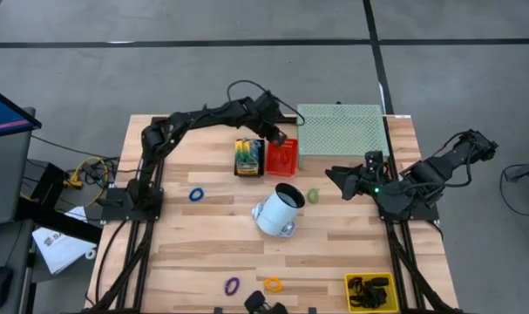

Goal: Pick & Place Office Desk Supplies
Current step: Adjust the red bin

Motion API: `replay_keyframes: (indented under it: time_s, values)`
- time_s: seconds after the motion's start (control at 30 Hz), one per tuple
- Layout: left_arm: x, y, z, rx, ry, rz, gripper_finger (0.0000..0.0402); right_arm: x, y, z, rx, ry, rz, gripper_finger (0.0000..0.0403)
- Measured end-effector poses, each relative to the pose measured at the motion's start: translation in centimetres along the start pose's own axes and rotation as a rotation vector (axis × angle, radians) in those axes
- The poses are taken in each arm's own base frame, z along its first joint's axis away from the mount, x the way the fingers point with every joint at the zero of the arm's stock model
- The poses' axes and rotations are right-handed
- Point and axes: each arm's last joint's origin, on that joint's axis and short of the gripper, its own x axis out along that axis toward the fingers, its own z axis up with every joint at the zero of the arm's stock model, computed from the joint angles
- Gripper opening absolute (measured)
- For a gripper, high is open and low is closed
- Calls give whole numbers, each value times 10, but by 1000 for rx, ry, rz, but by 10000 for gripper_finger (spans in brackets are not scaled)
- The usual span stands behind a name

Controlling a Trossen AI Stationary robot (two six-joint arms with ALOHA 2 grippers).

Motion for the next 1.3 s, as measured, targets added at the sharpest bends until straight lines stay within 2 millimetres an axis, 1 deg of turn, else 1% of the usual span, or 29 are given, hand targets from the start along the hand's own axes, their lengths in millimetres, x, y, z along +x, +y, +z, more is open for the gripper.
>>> replay_keyframes:
  time_s: [0.07,0.13,0.2,0.27,0.43,0.6,1.0,1.3]
  values:
    - [4,-7,-3,37,41,25,0,0,-1,0,-4,3,-1,220]
    - [12,-10,-12,66,94,67,0,-1,-1,1,-4,0,1,220]
    - [16,-12,-18,85,122,104,0,-1,-1,2,-6,-1,0,220]
    - [16,-14,-17,94,103,113,0,-2,-2,2,-8,0,2,220]
    - [15,-13,-19,91,121,148,0,-4,-2,1,-21,8,3,220]
    - [14,-13,-24,94,170,167,0,-5,-2,0,-22,13,9,220]
    - [16,-33,-35,140,204,185,0,-7,-1,-1,-27,18,19,220]
    - [15,-31,-39,137,248,211,0,-11,0,-3,-22,27,32,220]
